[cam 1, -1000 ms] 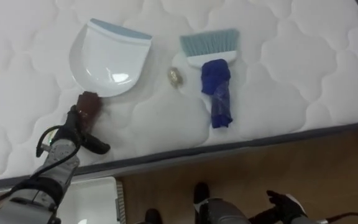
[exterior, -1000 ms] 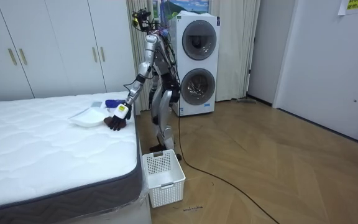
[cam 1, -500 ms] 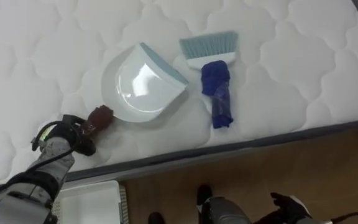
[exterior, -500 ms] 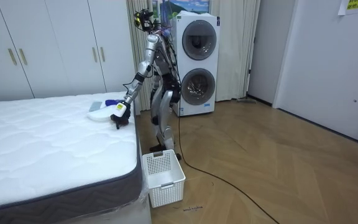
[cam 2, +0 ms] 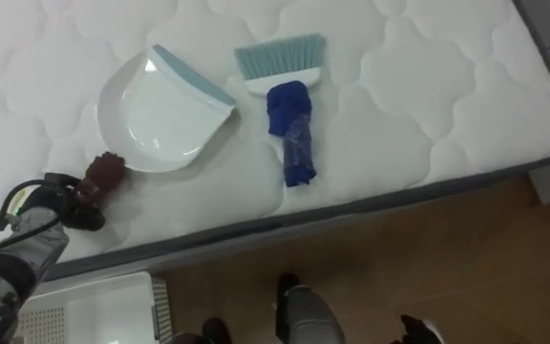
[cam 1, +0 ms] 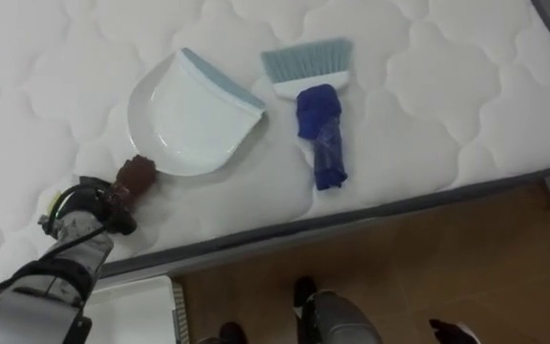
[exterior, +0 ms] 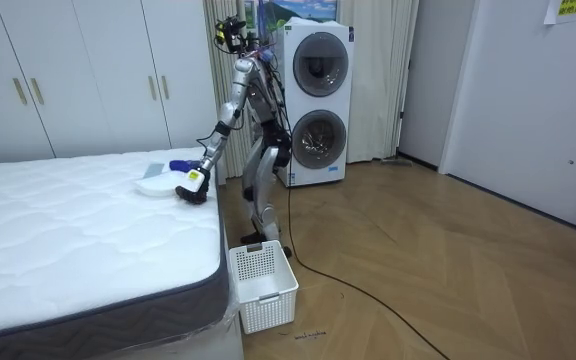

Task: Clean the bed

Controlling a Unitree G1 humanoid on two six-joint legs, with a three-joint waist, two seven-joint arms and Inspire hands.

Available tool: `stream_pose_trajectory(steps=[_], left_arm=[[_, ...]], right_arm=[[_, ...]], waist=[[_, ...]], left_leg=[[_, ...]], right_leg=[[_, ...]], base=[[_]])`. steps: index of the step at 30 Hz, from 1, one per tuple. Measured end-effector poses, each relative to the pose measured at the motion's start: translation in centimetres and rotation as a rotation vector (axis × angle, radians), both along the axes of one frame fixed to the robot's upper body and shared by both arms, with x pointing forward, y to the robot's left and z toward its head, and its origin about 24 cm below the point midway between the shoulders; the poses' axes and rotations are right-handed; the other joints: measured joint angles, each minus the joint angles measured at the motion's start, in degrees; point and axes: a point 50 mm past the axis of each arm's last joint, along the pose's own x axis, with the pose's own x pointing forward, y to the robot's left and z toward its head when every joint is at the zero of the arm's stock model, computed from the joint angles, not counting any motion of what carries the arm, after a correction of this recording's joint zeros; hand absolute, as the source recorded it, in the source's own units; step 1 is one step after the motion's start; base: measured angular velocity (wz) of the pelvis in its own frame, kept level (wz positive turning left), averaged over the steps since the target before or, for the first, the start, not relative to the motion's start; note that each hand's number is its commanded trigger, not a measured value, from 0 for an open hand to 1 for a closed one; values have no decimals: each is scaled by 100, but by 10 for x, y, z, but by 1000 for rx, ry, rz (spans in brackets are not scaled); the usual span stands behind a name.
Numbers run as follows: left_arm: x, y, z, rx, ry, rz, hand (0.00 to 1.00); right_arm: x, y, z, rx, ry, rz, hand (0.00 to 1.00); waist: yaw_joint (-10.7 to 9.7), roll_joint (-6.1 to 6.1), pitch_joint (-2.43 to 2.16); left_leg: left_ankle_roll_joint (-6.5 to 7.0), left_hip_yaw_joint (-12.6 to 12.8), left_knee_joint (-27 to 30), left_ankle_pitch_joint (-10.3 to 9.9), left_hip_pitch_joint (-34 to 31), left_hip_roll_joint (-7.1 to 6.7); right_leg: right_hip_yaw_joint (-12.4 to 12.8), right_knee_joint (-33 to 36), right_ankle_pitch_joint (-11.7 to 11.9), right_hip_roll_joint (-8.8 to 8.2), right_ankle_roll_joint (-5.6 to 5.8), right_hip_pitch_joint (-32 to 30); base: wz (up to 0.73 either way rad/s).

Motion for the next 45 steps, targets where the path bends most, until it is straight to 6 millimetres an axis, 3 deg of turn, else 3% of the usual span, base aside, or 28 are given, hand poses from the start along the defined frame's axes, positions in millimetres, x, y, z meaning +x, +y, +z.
stream_pose_trajectory(steps=[9, 18, 23, 27, 32, 40, 45], left_arm=[[-1, 4, 1, -27, -30, 52, 100], [-6, 7, -2, -35, -49, 73, 100], [-13, 9, -7, -18, -49, 58, 100], [-18, 9, -11, 14, -35, 17, 100], [-14, 6, -8, 58, -64, -67, 100], [-28, 8, -17, 130, -40, -116, 100], [-29, 8, -18, 162, -25, -154, 100]], right_arm=[[-5, 1, -2, 1, 18, -3, 0], [14, 5, 4, 22, -74, -7, 0], [23, 7, 8, 65, -165, -68, 0], [29, 8, 11, 77, -211, -67, 0], [43, 4, 19, 105, -325, -203, 0], [70, 1, 38, 115, -518, -331, 0], [90, 5, 55, 85, -637, -311, 0]], waist=[[101, -21, -25], [164, 1, -63], [200, 81, -106], [220, 120, -108], [449, 144, -106], [536, 182, -98], [626, 228, -101]], left_leg=[[2, 8, 118, -75, -113, 63], [1, 15, 118, -74, -113, 94], [-17, 26, 67, -62, -61, 117], [-50, 14, 19, -42, 11, 115], [-70, 8, 18, -29, -23, 129], [-64, -17, 27, -31, -81, 122], [-64, 13, 21, -30, -105, 113]], right_leg=[[-23, -2, 17, 41, 5, -81], [-47, -29, 41, 63, -16, -68], [-26, -35, 51, 74, -23, -37], [-51, -53, 28, 53, -49, 30], [-75, -105, 37, 62, -69, 34], [-129, -121, 38, 40, -62, -14], [-96, -56, 36, 35, -60, -70]], base=[[-3], [0], [-2], [4], [0], [2], [-2]])
